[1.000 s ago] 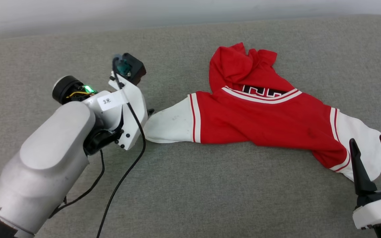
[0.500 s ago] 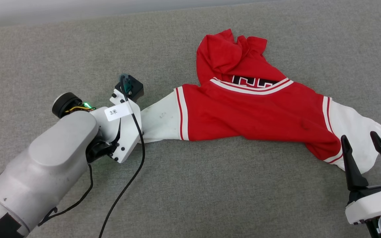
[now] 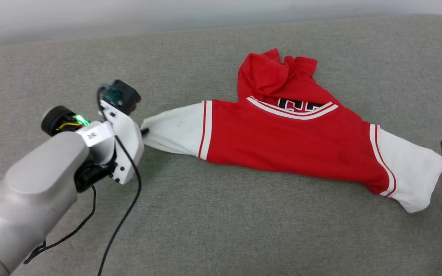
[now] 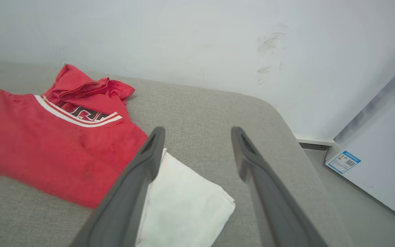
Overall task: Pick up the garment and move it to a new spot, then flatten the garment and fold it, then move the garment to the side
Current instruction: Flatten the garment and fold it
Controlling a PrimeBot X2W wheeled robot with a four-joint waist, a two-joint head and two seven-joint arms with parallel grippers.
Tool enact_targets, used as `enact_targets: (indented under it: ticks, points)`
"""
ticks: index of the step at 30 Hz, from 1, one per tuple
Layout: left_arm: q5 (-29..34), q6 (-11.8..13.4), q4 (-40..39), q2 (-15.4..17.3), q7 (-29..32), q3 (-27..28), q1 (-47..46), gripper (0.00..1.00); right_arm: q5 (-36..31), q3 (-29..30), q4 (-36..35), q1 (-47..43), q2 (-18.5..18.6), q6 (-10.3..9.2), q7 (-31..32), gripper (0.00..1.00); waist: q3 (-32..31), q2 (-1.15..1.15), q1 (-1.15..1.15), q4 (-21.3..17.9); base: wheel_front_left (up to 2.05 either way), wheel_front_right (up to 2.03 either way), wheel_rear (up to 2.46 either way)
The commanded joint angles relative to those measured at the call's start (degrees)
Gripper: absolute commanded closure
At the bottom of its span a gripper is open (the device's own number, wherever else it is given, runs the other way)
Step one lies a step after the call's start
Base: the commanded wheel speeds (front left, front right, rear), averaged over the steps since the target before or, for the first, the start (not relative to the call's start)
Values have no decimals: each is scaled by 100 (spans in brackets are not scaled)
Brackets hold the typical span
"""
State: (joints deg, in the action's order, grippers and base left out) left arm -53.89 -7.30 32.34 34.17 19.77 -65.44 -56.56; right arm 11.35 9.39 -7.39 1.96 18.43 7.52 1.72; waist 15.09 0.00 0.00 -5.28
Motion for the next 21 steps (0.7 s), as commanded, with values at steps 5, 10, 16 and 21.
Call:
enact_targets:
  ticks: [5,10,16,21]
  points:
    - [-72,269,-358,413,-465,310,142,100,471,53,-185,228,763,-6,869,0,-106,0,0,207,0,0,0]
    - [-94,568,-892,787,-673,496,267,100,1195,-254,-124,396,1612,-6,2033,0,-73,0,0,330,0,0,0]
    - [-45,862,-1515,1061,-740,549,415,100,2188,-857,-17,635,2402,-6,3570,0,46,0,0,459,0,0,0]
    - [-1,1009,-1843,1107,-767,557,441,100,2509,-1349,378,995,2553,-6,4273,0,174,0,0,543,0,0,0]
